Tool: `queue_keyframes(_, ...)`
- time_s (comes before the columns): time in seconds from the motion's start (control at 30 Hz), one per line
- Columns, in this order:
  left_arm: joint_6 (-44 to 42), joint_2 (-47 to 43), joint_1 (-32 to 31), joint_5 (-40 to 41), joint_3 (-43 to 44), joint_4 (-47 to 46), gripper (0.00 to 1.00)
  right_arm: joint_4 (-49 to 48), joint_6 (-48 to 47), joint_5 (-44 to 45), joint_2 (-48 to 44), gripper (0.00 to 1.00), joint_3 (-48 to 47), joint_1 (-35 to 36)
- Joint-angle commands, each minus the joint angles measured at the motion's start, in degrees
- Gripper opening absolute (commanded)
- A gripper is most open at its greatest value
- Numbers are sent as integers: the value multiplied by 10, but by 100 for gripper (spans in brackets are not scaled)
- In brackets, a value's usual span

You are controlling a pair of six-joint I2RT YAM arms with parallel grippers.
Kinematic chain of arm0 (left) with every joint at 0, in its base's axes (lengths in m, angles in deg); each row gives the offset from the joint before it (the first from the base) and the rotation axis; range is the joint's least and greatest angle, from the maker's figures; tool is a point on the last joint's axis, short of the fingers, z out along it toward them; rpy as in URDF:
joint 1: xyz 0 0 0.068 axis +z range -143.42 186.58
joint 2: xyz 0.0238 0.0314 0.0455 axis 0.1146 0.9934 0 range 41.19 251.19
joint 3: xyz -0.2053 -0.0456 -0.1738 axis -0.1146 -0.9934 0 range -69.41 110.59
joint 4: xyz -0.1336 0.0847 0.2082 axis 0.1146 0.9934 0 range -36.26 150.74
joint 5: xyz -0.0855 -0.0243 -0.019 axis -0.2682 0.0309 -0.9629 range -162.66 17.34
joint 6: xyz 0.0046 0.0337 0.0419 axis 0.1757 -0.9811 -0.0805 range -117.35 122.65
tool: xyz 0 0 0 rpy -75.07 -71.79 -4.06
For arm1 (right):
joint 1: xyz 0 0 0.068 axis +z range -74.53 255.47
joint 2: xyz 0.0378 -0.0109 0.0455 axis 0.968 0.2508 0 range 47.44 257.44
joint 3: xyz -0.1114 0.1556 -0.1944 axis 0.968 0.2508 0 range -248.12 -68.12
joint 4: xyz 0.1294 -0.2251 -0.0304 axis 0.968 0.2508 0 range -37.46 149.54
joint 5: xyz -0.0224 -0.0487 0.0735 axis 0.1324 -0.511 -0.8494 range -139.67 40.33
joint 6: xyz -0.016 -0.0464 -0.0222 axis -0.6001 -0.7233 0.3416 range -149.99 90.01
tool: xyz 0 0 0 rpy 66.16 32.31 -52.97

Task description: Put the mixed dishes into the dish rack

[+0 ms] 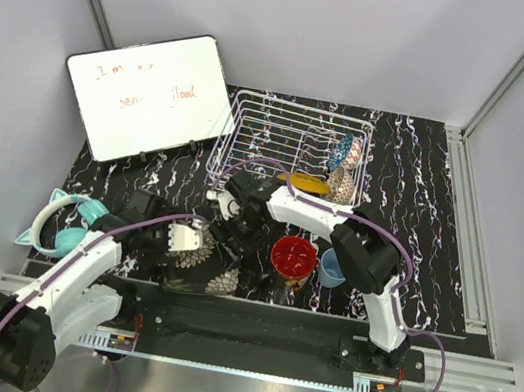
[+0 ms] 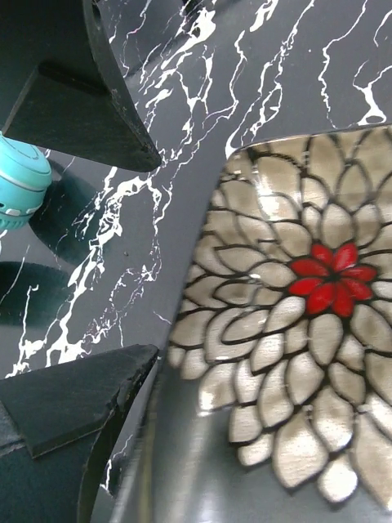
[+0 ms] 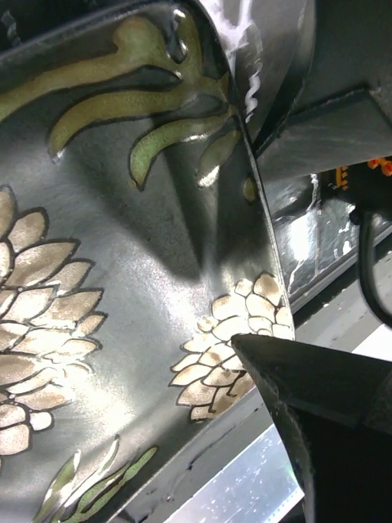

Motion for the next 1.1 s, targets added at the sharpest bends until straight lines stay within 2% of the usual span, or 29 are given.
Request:
queue_keyframes(0.0,-9,8,-2,7,-7,-40,92,-53,14,-18,23,80,-21,22)
queue_keyframes(0.2,5,39,-10,5,-11,-69,92,-75,10,-37,42,75,-57,24)
queue_keyframes(0.37,19,51,-21,-4,-14,-78,91,-75,17,-59,71,75,-122,24)
queue_keyframes(0.6,28,60,-27,-2,-18,-84,91,-63,17,-87,100,65,-188,26)
queue_keyframes(0.7,29,64,-27,-3,-19,-88,91,-60,17,-96,103,55,-198,25)
queue_keyframes(0.97,35,65,-34,-11,-16,-97,91,-53,6,-125,101,12,-205,26)
queue_keyframes(1.07,44,64,-37,-15,-12,-98,91,-53,5,-123,97,0,-209,25)
